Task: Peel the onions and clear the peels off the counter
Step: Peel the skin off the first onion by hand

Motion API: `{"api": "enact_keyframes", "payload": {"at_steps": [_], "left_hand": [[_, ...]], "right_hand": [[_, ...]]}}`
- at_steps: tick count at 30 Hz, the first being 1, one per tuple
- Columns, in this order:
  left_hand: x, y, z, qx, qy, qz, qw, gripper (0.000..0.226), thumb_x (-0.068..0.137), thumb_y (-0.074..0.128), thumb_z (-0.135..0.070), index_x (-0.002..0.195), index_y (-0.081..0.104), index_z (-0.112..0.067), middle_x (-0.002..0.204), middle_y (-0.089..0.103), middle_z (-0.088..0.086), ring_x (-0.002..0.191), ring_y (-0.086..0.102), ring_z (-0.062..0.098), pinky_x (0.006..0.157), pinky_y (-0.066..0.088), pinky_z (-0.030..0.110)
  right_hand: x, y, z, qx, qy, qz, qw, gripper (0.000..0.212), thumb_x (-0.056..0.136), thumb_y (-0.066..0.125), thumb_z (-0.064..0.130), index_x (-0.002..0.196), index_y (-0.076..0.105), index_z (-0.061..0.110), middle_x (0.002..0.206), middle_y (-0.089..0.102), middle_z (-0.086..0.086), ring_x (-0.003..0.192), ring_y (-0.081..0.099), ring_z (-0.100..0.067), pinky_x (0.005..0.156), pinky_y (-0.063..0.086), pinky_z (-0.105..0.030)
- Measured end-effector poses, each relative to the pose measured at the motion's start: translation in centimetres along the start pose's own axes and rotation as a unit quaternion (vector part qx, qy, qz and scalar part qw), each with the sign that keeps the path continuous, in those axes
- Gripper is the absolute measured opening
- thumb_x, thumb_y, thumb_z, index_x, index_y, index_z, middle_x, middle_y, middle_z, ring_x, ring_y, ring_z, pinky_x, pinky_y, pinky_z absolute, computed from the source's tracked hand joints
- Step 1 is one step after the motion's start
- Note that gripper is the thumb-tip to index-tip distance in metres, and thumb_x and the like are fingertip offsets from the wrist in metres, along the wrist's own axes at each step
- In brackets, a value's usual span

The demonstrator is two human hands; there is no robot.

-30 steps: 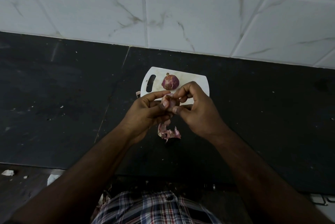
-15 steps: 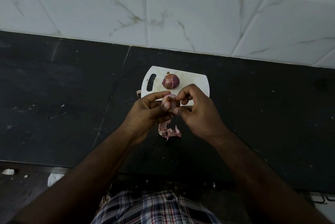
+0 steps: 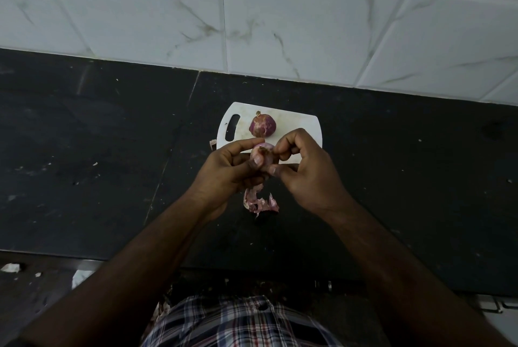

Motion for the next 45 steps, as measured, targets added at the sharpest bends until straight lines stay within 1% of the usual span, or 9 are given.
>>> {"api": "enact_keyframes", "payload": {"at_steps": [8,13,17,25,29,33,37,40,45], "left_hand": [[0.1,0.2,-0.6,0.007,0.019,0.003,1.0,0.045,0.083,0.068,-0.016,0.127,0.063,-0.011,0.092,0.077,0.007,0.08,0.072,0.018,0.072,0.06,0.027],[0.3,0.2,-1.3,0.009,0.019,0.013,1.0,0.048,0.084,0.068,-0.015,0.131,0.06,-0.008,0.093,0.076,0.009,0.079,0.072,0.019,0.07,0.059,0.026],[0.3,0.4,-0.8,-0.006,0.016,0.011,1.0,0.048,0.084,0.068,-0.014,0.131,0.06,-0.008,0.094,0.075,0.011,0.081,0.071,0.021,0.072,0.06,0.028],[0.4,0.5,-0.6,0.002,0.011,0.007,1.0,0.048,0.082,0.069,-0.017,0.128,0.062,-0.01,0.096,0.077,0.009,0.084,0.072,0.021,0.073,0.059,0.029],[0.6,0.6,-0.8,0.001,0.014,-0.001,1.0,0.049,0.081,0.071,-0.016,0.129,0.062,-0.008,0.096,0.076,0.01,0.085,0.072,0.022,0.075,0.06,0.031],[0.8,0.3,-1.0,0.005,0.004,0.004,1.0,0.049,0.082,0.07,-0.016,0.13,0.062,-0.009,0.096,0.076,0.011,0.083,0.072,0.023,0.071,0.058,0.028],[0.8,0.4,-1.1,0.001,-0.002,0.014,1.0,0.049,0.084,0.069,-0.016,0.131,0.061,-0.009,0.103,0.073,0.014,0.085,0.07,0.023,0.072,0.059,0.028],[0.7,0.5,-0.8,0.009,-0.002,0.007,1.0,0.053,0.078,0.071,-0.016,0.13,0.062,-0.01,0.105,0.071,0.015,0.087,0.069,0.025,0.074,0.059,0.03],[0.9,0.4,-0.6,0.011,0.003,-0.007,1.0,0.054,0.075,0.075,-0.014,0.127,0.063,-0.008,0.103,0.071,0.016,0.08,0.071,0.022,0.069,0.059,0.028]], "right_hand": [[0.0,0.2,0.5,-0.062,-0.033,-0.003,0.998,0.029,0.081,0.074,0.002,0.083,0.051,0.02,0.078,0.056,0.01,0.082,0.056,-0.011,0.072,0.055,-0.041],[0.5,-0.7,0.4,0.018,-0.007,-0.031,0.999,0.03,0.078,0.078,0.005,0.088,0.053,0.018,0.092,0.063,0.001,0.09,0.059,-0.012,0.077,0.051,-0.021],[0.7,-0.7,0.5,0.032,-0.008,-0.024,0.999,0.031,0.08,0.077,0.003,0.089,0.053,0.02,0.094,0.062,0.002,0.093,0.058,-0.007,0.069,0.053,-0.017],[0.7,-0.4,0.1,-0.035,-0.035,-0.034,0.998,0.031,0.081,0.075,0.002,0.089,0.052,0.022,0.086,0.056,0.011,0.089,0.06,-0.012,0.071,0.056,-0.032],[0.7,0.0,0.3,-0.072,-0.051,-0.018,0.996,0.03,0.083,0.07,0.0,0.084,0.05,0.022,0.081,0.054,0.012,0.081,0.056,-0.008,0.069,0.05,-0.029],[1.0,-0.2,0.2,-0.035,-0.03,-0.005,0.999,0.025,0.083,0.072,0.003,0.086,0.053,0.018,0.083,0.058,0.007,0.085,0.059,-0.011,0.072,0.055,-0.032],[1.5,-1.5,0.2,0.036,0.0,-0.051,0.998,0.025,0.082,0.077,0.011,0.091,0.057,0.024,0.098,0.068,0.007,0.095,0.062,-0.01,0.071,0.055,-0.024],[1.4,-1.4,0.4,0.007,-0.017,-0.056,0.998,0.019,0.084,0.074,0.008,0.094,0.062,0.018,0.094,0.071,0.008,0.094,0.067,-0.01,0.072,0.06,-0.032],[0.8,-1.0,0.9,-0.048,-0.051,-0.101,0.992,0.017,0.084,0.075,0.011,0.095,0.062,0.013,0.089,0.07,0.007,0.083,0.068,-0.007,0.073,0.058,-0.031]]}}
Point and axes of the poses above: each hand's wrist, its own x-axis towards the middle knuckle, its own y-axis out of the palm, z = x × y, the point moved 5 cm from there along x, towards the middle knuckle
